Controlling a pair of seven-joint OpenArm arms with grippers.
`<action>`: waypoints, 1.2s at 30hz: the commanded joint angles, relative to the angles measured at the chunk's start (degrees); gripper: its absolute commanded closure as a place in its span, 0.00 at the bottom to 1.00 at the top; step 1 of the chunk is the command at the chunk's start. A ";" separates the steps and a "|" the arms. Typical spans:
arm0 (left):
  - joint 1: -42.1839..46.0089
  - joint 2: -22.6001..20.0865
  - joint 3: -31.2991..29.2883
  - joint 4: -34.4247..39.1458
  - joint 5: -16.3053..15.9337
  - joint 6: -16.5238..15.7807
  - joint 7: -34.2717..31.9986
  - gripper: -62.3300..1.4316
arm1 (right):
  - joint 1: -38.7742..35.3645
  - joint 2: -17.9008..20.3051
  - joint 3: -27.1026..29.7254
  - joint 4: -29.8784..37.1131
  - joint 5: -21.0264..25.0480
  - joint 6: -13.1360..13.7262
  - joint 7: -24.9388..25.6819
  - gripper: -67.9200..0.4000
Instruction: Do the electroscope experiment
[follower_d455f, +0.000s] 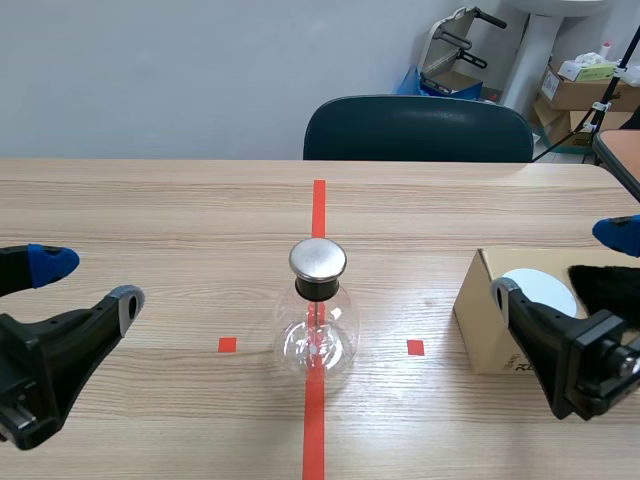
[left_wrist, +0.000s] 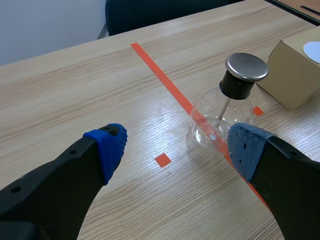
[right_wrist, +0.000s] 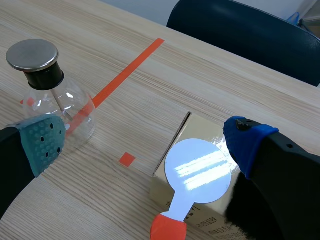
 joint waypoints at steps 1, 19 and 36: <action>-0.17 0.46 0.07 0.70 -0.20 0.13 -0.59 0.28 | 0.79 0.42 0.33 0.81 0.44 0.02 1.03 0.00; -0.17 0.46 0.07 0.70 -0.20 0.13 -0.55 0.28 | 0.79 0.42 0.33 0.81 0.15 0.02 1.03 0.00; -0.20 0.46 0.07 0.70 -0.22 0.13 -0.61 0.28 | -2.69 0.46 0.33 4.48 -20.59 0.22 1.31 0.00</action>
